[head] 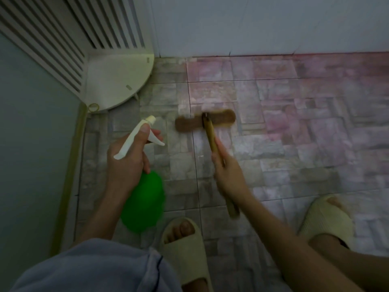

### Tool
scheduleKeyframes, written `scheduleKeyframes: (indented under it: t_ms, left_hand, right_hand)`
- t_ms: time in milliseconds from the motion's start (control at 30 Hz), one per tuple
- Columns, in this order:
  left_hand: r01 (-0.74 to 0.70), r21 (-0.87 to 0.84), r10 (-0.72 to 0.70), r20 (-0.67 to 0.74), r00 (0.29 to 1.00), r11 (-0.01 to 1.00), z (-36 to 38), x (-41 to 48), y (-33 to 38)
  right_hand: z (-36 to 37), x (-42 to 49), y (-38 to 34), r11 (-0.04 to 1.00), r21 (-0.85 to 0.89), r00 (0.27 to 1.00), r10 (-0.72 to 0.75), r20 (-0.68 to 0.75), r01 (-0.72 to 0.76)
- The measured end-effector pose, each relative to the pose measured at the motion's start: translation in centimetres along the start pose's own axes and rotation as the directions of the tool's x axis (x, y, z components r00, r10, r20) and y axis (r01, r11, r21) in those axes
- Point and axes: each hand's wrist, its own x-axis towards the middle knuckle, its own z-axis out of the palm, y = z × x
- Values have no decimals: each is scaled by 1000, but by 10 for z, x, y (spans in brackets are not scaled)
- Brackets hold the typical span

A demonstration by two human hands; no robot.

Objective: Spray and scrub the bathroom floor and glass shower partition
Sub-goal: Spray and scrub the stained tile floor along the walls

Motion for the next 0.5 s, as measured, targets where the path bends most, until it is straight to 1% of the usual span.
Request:
scheduleKeyframes:
  t_ms: [33,100,133,167,233,267,333,367,400,433,500]
  left_hand:
    - [4,-3,-4,-5,1000,1000,0,1,-2]
    - [12,-23,-12,-13,1000,1000,2,2,-5]
    - [10,-30,-11,-16,1000,999,3,2,-4]
    - [7,-26,-7,-17,1000,1000,3,3,-4]
    - [0,-26,0,-7,1000,1000,5,2,-3]
    - [1,-36,-1,-5,1000,999,6,2,-1]
    - [2,-65,-2,-6,1000,998,10,2,3]
    - [-4,-71,4,-4,1000,997,12,3,4]
    - [-7,-79,7,2,1000,997,14,5,5]
    - [-9,-89,10,9,1000,996,16,6,5]
    - [-7,-98,11,39,999,995,21,11,6]
  right_hand:
    - [3,-38,9,999,19,999,33,-14,-33]
    - [12,-97,13,996,48,987,80,-137,-75]
    - [16,-96,13,998,22,980,62,-188,-59]
    - [18,-74,11,999,0,977,41,-207,-42]
    - [22,-1,-3,998,-64,986,-6,-169,-5]
    - [15,37,-15,998,-61,990,-10,-141,2]
    - [-4,92,-26,998,-37,994,39,-103,-43]
    - [-9,94,-27,998,-9,996,60,-67,-60]
    - [-10,81,-19,998,-18,997,57,-56,-58]
    - [-9,58,-8,999,-34,998,31,-57,-33]
    - [-2,6,14,999,30,994,-33,-101,36]
